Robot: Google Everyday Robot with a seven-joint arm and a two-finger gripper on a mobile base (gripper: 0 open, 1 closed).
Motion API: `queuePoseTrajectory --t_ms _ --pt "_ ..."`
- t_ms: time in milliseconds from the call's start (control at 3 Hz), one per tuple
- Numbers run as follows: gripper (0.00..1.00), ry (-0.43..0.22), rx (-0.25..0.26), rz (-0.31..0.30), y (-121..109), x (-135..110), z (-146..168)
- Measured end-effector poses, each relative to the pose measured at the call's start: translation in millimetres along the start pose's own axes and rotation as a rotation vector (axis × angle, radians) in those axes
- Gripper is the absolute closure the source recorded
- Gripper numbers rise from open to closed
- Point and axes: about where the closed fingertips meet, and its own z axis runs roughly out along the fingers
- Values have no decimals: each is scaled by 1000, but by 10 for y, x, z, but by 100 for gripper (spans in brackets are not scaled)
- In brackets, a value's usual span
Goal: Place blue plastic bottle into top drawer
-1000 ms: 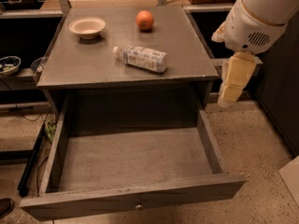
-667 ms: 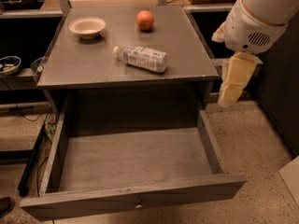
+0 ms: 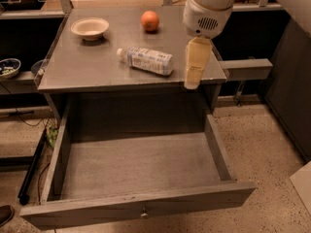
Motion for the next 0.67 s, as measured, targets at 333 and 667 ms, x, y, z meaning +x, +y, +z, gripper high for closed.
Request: queuePoseTrajectory --t_ms 333,667 --pt "0 0 0 0 -1 0 0" --pt "0 48 -7 10 -160 -91 152"
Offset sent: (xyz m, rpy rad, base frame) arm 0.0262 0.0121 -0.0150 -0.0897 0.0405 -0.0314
